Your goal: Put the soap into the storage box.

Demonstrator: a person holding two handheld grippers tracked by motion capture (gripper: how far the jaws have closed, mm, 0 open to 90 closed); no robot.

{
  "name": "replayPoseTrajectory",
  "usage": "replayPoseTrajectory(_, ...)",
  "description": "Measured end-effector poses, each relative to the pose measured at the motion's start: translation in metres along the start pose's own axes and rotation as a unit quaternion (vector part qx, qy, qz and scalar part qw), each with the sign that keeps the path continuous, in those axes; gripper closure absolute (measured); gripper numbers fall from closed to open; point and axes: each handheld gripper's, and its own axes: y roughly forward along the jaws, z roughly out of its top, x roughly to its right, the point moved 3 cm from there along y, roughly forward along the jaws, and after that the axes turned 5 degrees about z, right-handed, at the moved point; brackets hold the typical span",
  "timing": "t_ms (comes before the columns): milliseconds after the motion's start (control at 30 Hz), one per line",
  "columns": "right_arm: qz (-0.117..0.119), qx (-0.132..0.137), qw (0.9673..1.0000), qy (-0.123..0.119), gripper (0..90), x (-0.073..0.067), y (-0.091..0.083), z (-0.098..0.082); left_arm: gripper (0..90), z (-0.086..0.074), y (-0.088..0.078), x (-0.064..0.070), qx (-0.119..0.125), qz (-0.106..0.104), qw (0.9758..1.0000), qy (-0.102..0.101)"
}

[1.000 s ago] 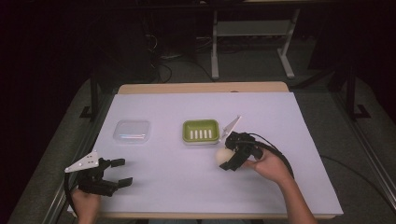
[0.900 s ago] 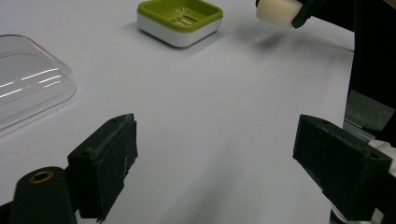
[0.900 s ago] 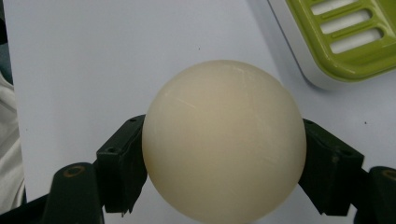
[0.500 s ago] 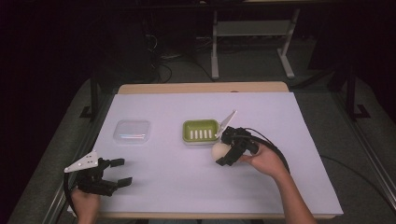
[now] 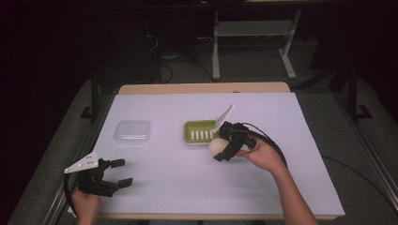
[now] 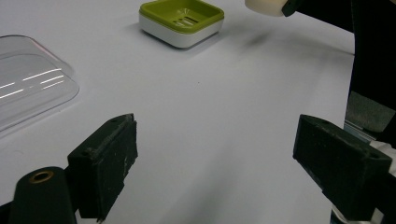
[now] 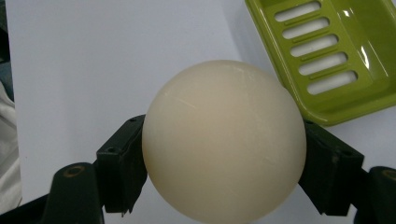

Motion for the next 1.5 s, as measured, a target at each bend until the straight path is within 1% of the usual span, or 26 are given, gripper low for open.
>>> replayPoseTrajectory(133, 0.000, 0.000, 1.0000, -0.005, 24.3, 0.002, 0.000, 0.006, 13.1, 0.000, 0.000, 0.000, 0.001, 0.000, 1.0000, 0.000)
replayPoseTrajectory(233, 0.002, -0.001, 1.0000, -0.004, 24.3, 0.003, 0.001, 0.010, 13.1, 0.000, 0.000, 0.000, 0.002, -0.001, 1.0000, -0.002)
replayPoseTrajectory(267, 0.001, -0.003, 1.0000, -0.008, 24.3, 0.004, 0.001, 0.011, 13.1, 0.000, 0.000, 0.000, 0.002, -0.001, 1.0000, -0.002)
replayPoseTrajectory(300, 0.002, -0.003, 1.0000, -0.005, 24.3, 0.004, 0.001, 0.012, 13.1, 0.000, -0.001, 0.000, 0.002, 0.000, 1.0000, -0.001)
replayPoseTrajectory(367, 0.001, -0.004, 0.9999, -0.010, 24.3, 0.006, 0.001, 0.015, 13.1, 0.000, -0.001, 0.000, 0.001, 0.000, 1.0000, -0.001)
replayPoseTrajectory(467, 0.002, -0.002, 1.0000, -0.009, 24.3, 0.007, 0.000, 0.018, 13.1, 0.000, -0.001, 0.000, 0.001, 0.000, 1.0000, -0.001)
replayPoseTrajectory(500, 0.004, -0.003, 0.9999, -0.010, 24.3, 0.008, -0.001, 0.021, 13.1, 0.000, -0.001, 0.000, 0.002, 0.000, 1.0000, -0.002)
replayPoseTrajectory(533, 0.001, -0.002, 0.9999, -0.013, 24.3, 0.009, -0.001, 0.022, 13.1, 0.000, -0.001, 0.000, 0.001, 0.000, 1.0000, -0.001)
replayPoseTrajectory(567, 0.003, -0.003, 0.9999, -0.011, 24.3, 0.009, -0.002, 0.023, 13.1, 0.000, -0.001, 0.000, 0.001, 0.000, 1.0000, -0.001)
replayPoseTrajectory(633, 0.002, 0.000, 0.9999, -0.013, 24.3, 0.011, -0.004, 0.026, 13.1, 0.000, -0.001, 0.000, 0.003, 0.000, 1.0000, -0.005)
replayPoseTrajectory(733, 0.001, 0.005, 0.9999, -0.012, 24.3, 0.013, -0.007, 0.029, 13.1, 0.000, -0.001, 0.000, 0.004, 0.000, 1.0000, -0.005)
replayPoseTrajectory(767, 0.002, 0.009, 0.9999, -0.011, 24.3, 0.015, -0.010, 0.031, 13.1, 0.000, -0.001, 0.000, 0.004, 0.000, 1.0000, -0.005)
replayPoseTrajectory(800, -0.002, 0.010, 0.9999, -0.012, 24.3, 0.017, -0.010, 0.032, 13.1, 0.000, -0.001, 0.000, 0.005, 0.000, 1.0000, -0.005)
replayPoseTrajectory(900, -0.003, 0.009, 0.9999, -0.011, 24.3, 0.021, -0.013, 0.036, 13.1, 0.000, -0.001, 0.000, 0.005, 0.000, 1.0000, -0.004)
replayPoseTrajectory(933, -0.003, 0.010, 0.9998, -0.014, 24.3, 0.022, -0.013, 0.037, 13.1, 0.000, -0.001, 0.000, 0.006, 0.000, 1.0000, -0.005)
replayPoseTrajectory(967, -0.004, 0.012, 0.9999, -0.012, 24.3, 0.023, -0.014, 0.038, 13.1, 0.000, -0.001, 0.000, 0.006, 0.000, 1.0000, -0.005)
replayPoseTrajectory(1033, -0.001, 0.010, 0.9999, -0.010, 24.3, 0.025, -0.014, 0.041, 13.1, 0.000, -0.001, 0.000, 0.006, 0.000, 1.0000, -0.005)
replayPoseTrajectory(1067, -0.004, 0.009, 0.9999, -0.009, 24.3, 0.025, -0.014, 0.042, 13.1, 0.000, -0.001, 0.000, 0.006, 0.000, 1.0000, -0.005)
replayPoseTrajectory(1200, -0.003, 0.004, 0.9999, -0.013, 24.3, 0.028, -0.013, 0.048, 13.1, 0.000, -0.001, -0.001, 0.006, 0.000, 1.0000, -0.006)
replayPoseTrajectory(1300, -0.001, 0.007, 0.9999, -0.013, 24.3, 0.030, -0.013, 0.053, 13.1, 0.000, -0.001, -0.001, 0.006, 0.000, 1.0000, -0.007)
replayPoseTrajectory(1400, -0.003, 0.002, 0.9999, -0.016, 24.3, 0.031, -0.013, 0.057, 13.1, 0.000, -0.001, -0.001, 0.008, 0.000, 1.0000, -0.006)
replayPoseTrajectory(1500, -0.005, 0.005, 0.9998, -0.019, 24.3, 0.033, -0.014, 0.062, 13.1, 0.000, -0.001, -0.001, 0.007, 0.000, 1.0000, -0.006)
